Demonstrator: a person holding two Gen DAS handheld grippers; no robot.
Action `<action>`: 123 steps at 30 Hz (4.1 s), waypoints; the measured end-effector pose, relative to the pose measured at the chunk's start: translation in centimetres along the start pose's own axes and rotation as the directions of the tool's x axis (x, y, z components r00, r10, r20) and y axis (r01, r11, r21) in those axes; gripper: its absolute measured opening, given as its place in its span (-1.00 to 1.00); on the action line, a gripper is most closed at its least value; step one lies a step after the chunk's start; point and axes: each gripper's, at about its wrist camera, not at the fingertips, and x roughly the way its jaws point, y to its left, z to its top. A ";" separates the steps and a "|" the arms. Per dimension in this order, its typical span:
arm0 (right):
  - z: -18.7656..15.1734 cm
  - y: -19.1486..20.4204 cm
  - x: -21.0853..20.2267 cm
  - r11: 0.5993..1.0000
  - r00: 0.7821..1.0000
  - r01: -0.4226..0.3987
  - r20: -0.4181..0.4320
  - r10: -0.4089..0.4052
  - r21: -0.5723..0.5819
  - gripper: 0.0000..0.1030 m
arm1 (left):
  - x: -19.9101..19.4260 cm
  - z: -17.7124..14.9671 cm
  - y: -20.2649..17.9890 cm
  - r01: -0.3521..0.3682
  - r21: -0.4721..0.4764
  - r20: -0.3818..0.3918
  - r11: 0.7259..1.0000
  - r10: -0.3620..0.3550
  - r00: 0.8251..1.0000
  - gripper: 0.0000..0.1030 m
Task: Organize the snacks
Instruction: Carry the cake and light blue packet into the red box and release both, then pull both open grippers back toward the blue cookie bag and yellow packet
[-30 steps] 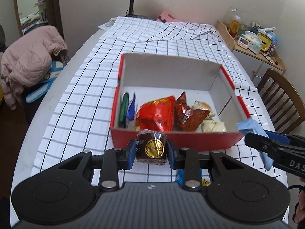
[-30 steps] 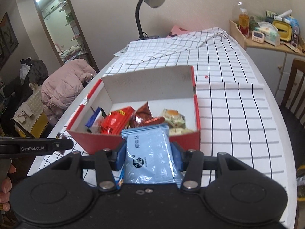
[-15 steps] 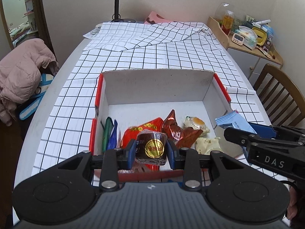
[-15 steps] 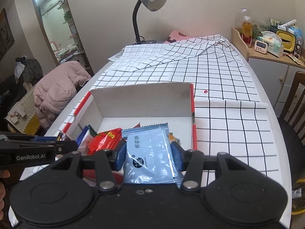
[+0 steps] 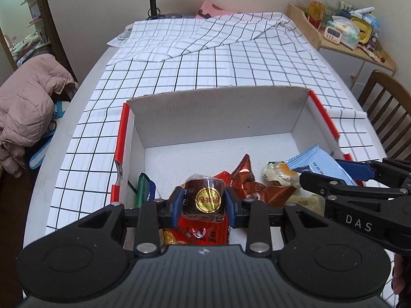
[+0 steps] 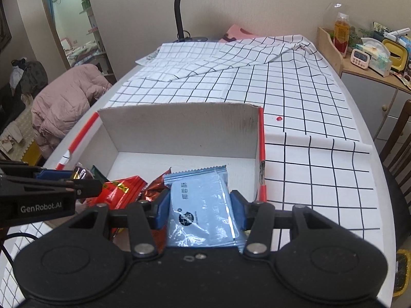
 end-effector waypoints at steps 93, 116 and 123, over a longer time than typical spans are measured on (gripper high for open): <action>-10.9 1.7 -11.3 0.996 0.991 -0.090 0.094 0.090 -0.009 0.99 | -9.8 -12.2 4.0 0.190 -0.111 0.180 0.976 -0.168 0.969 0.99; -16.0 3.5 -7.2 0.978 0.996 -0.082 -0.036 0.076 -0.190 0.93 | -2.5 -12.8 -2.6 0.079 0.076 0.003 0.994 -0.079 0.997 0.99; -15.9 4.5 -5.5 0.961 0.994 -0.099 -0.062 0.086 -0.257 0.88 | -0.3 -12.4 -4.0 0.058 0.113 -0.050 0.992 -0.053 0.997 0.99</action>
